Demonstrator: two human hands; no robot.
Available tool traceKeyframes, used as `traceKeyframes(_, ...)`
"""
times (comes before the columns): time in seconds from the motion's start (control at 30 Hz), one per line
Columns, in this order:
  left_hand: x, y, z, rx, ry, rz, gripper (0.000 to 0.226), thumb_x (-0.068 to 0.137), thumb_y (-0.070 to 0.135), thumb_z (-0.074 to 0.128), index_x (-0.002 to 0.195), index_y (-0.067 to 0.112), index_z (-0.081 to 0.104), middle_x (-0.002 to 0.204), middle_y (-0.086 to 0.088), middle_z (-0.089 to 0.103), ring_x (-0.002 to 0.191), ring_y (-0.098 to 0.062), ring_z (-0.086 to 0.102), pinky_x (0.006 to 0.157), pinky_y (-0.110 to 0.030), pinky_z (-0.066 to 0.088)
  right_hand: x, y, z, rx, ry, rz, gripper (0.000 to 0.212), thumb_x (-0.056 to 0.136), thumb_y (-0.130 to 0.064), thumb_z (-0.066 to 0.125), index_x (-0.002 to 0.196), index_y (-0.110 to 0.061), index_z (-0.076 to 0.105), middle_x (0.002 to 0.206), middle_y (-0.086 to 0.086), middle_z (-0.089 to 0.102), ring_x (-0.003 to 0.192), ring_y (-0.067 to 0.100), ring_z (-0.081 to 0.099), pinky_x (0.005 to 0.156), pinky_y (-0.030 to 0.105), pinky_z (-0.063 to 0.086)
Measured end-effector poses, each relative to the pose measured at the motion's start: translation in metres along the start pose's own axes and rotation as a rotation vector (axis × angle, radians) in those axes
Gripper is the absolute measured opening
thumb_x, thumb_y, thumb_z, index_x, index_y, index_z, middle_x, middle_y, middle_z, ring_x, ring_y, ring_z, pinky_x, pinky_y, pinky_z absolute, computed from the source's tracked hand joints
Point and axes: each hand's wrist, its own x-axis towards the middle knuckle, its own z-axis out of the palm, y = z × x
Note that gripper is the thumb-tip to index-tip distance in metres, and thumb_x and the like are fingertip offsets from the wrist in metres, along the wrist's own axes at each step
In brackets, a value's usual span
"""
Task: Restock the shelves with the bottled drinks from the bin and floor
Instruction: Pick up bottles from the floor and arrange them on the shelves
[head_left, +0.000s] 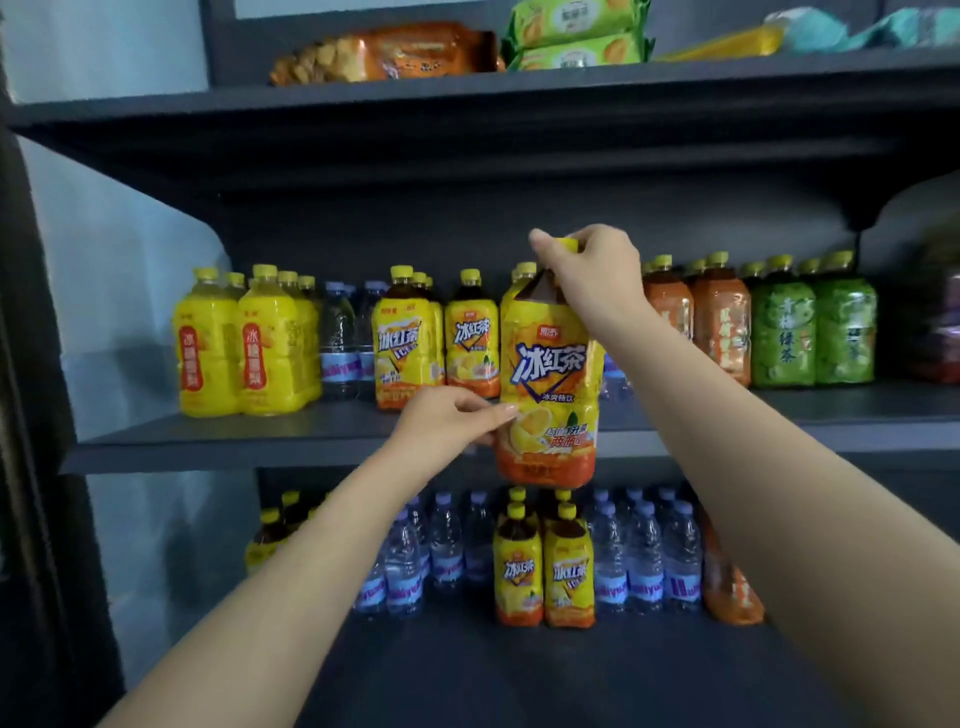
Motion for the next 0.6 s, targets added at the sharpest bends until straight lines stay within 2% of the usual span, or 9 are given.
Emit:
traceKeyframes(0.03, 0.009, 0.0, -0.007, 0.001, -0.008, 0.016, 0.027, 0.081, 0.037, 0.068, 0.088, 0.011, 0.072, 0.09, 0.003, 0.072, 0.078, -0.006, 0.067, 0.062, -0.011, 0.049, 0.008, -0.004, 0.008, -0.023, 0.01, -0.012, 0.055, 0.088, -0.048, 0.055, 0.096, 0.005, 0.066, 0.09, 0.018, 0.07, 0.084, 0.029, 0.065, 0.076, 0.037, 0.05)
traceKeyframes(0.07, 0.018, -0.002, -0.013, 0.001, -0.004, 0.029, 0.027, 0.081, 0.037, 0.068, 0.088, 0.011, 0.072, 0.09, 0.005, 0.071, 0.078, -0.003, 0.065, 0.063, -0.012, 0.046, 0.016, -0.007, 0.016, -0.04, 0.019, -0.016, 0.056, 0.089, -0.048, 0.055, 0.095, 0.007, 0.065, 0.089, 0.018, 0.069, 0.083, 0.03, 0.064, 0.076, 0.038, 0.05)
traceKeyframes(0.13, 0.034, -0.005, -0.023, 0.026, 0.025, 0.056, 0.028, 0.081, 0.04, 0.067, 0.088, 0.013, 0.073, 0.088, 0.006, 0.07, 0.085, -0.005, 0.063, 0.078, -0.023, 0.046, 0.03, -0.012, 0.03, -0.058, 0.038, -0.016, 0.054, 0.089, -0.047, 0.054, 0.085, 0.006, 0.06, 0.08, 0.015, 0.064, 0.076, 0.028, 0.06, 0.072, 0.036, 0.049)
traceKeyframes(0.2, 0.047, -0.008, -0.031, 0.04, 0.03, 0.062, 0.025, 0.081, 0.041, 0.067, 0.084, 0.016, 0.071, 0.085, 0.007, 0.07, 0.086, -0.007, 0.064, 0.085, -0.029, 0.046, 0.04, -0.013, 0.043, -0.073, 0.066, -0.019, 0.048, 0.09, -0.046, 0.054, 0.079, 0.0, 0.056, 0.077, 0.014, 0.061, 0.072, 0.025, 0.057, 0.069, 0.035, 0.048)
traceKeyframes(0.3, 0.065, -0.014, -0.038, 0.044, 0.032, 0.072, 0.021, 0.081, 0.04, 0.067, 0.079, 0.019, 0.069, 0.084, 0.008, 0.069, 0.079, -0.006, 0.066, 0.082, -0.03, 0.049, 0.053, -0.009, 0.06, -0.056, 0.092, -0.026, 0.056, 0.09, -0.046, 0.054, 0.091, 0.01, 0.061, 0.088, 0.02, 0.068, 0.082, 0.032, 0.064, 0.076, 0.04, 0.051)
traceKeyframes(0.5, 0.102, -0.034, -0.039, 0.031, 0.09, 0.05, 0.021, 0.08, 0.039, 0.069, 0.081, 0.018, 0.071, 0.084, 0.003, 0.072, 0.085, -0.014, 0.068, 0.089, -0.042, 0.053, 0.078, 0.01, 0.096, -0.025, 0.089, -0.004, 0.05, 0.09, -0.047, 0.054, 0.098, 0.001, 0.064, 0.088, 0.012, 0.066, 0.086, 0.026, 0.062, 0.066, 0.03, 0.042)
traceKeyframes(0.6, 0.117, -0.048, -0.037, 0.066, 0.109, 0.016, 0.017, 0.079, 0.038, 0.07, 0.074, 0.022, 0.069, 0.079, 0.002, 0.072, 0.082, -0.016, 0.068, 0.091, -0.042, 0.052, 0.086, 0.026, 0.114, 0.003, 0.054, 0.011, 0.049, 0.088, -0.048, 0.057, 0.101, -0.001, 0.065, 0.09, 0.012, 0.067, 0.089, 0.025, 0.062, 0.068, 0.027, 0.04)
